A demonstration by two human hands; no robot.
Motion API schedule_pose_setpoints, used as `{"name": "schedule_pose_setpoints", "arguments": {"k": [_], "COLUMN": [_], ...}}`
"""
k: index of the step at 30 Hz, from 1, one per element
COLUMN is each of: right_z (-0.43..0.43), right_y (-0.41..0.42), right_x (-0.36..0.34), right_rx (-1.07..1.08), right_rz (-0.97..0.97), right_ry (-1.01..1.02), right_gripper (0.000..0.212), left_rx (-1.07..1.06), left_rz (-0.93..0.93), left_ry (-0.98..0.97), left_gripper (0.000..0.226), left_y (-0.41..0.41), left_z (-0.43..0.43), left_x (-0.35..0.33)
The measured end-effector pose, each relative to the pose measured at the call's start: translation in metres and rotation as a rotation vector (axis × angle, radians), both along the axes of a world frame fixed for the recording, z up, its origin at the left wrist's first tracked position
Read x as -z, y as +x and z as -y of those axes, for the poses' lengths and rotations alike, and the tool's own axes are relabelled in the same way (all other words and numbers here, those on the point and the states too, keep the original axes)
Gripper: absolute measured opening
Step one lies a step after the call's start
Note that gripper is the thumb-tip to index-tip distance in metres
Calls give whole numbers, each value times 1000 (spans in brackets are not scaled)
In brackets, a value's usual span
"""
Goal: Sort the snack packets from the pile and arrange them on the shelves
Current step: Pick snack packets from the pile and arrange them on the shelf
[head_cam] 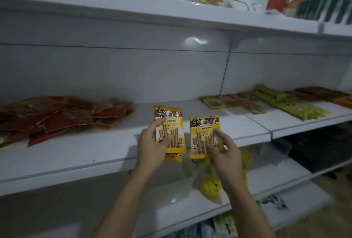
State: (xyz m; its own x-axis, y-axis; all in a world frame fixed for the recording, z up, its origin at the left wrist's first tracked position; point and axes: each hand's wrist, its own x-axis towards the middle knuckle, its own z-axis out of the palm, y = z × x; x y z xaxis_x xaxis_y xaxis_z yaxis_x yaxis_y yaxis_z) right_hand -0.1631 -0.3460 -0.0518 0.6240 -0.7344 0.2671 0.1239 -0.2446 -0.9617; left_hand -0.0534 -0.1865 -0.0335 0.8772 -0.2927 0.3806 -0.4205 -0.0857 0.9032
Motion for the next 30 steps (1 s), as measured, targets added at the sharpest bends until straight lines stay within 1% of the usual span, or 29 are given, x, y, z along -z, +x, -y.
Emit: {"name": "schedule_pose_setpoints", "arguments": {"k": [4,9,12,14,17,20,22,25,28,30], "right_z": [41,84,110,128,158,192,213,242,268,281], "right_y": [-43,-75,-79,-77,-64,-39,-20,12,44,62], "right_x": [3,-6,-7,-7,-10,-13,-17,-23,-25,-24], "right_rx": [52,119,130,123,118,92,88,94,101,96], "right_rz": [-32,-39,-70,-85,-125,-158,-181,-239,-306,-342], "right_ry": [4,-23,-32,-35,-52,6,7,-29,-91,-152], "right_gripper": [43,42,42,42,43,42,41,41,42,42], "left_rx": [77,109,138,142,173,172,173,135,53,8], "left_rz": [-61,-108,-183,-194,-172,-123,-184,-211,-178,-148], "left_ry": [10,1,20,53,113,164,160,160,242,300], "left_gripper": [43,30,36,40,40,35,34,32,24,24], "left_y": [-36,-57,-57,-53,-40,-16,3,32,60,74], "left_z": [57,117,146,162,182,205,223,253,277,286], "left_x": [9,9,7,7,5,6,6,8,19,25]}}
